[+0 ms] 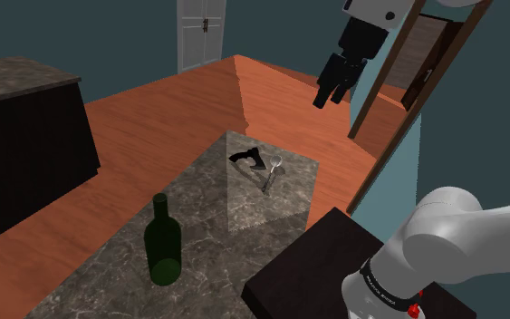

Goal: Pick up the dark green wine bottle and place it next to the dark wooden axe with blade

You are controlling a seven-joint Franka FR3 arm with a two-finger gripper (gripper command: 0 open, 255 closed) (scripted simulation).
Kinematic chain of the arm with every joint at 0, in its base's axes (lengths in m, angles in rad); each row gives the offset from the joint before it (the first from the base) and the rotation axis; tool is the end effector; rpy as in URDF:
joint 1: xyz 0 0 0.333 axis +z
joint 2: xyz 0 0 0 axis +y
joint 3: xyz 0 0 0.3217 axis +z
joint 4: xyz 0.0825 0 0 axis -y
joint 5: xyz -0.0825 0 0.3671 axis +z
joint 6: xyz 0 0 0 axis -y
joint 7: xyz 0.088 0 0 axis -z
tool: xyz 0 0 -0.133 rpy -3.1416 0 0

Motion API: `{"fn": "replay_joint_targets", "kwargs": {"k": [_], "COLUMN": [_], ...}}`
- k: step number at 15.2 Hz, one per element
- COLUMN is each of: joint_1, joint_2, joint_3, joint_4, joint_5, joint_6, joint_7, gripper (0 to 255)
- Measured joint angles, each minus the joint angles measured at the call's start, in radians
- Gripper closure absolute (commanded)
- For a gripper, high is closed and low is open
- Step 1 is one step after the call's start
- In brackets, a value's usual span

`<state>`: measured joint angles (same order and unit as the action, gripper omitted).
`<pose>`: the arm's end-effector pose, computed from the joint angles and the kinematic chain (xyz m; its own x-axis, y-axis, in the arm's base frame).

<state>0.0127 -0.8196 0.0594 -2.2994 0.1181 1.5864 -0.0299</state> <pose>0.2792 0.0423 0.6052 0.9905 0.0854 0.1076 0.0933 -0.9931 -0.0710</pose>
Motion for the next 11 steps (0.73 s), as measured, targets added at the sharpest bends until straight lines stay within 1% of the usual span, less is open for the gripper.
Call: {"fn": "replay_joint_targets", "kwargs": {"k": [1, 3, 5, 7, 11], "joint_1": [0.0, 0.004, 0.008, 0.014, 0.022], "joint_2": [0.0, 0.017, 0.056, 0.094, 0.182], "joint_3": [0.0, 0.026, 0.062, 0.107, 0.187], "joint_4": [0.0, -0.013, -0.002, -0.015, -0.002], "joint_5": [0.0, 0.014, 0.032, 0.054, 0.085], "joint_6": [0.0, 0.024, 0.046, 0.088, 0.149], "joint_7": [0.0, 0.027, 0.068, 0.115, 0.206], "gripper": [0, 0, 0, 0, 0]}}
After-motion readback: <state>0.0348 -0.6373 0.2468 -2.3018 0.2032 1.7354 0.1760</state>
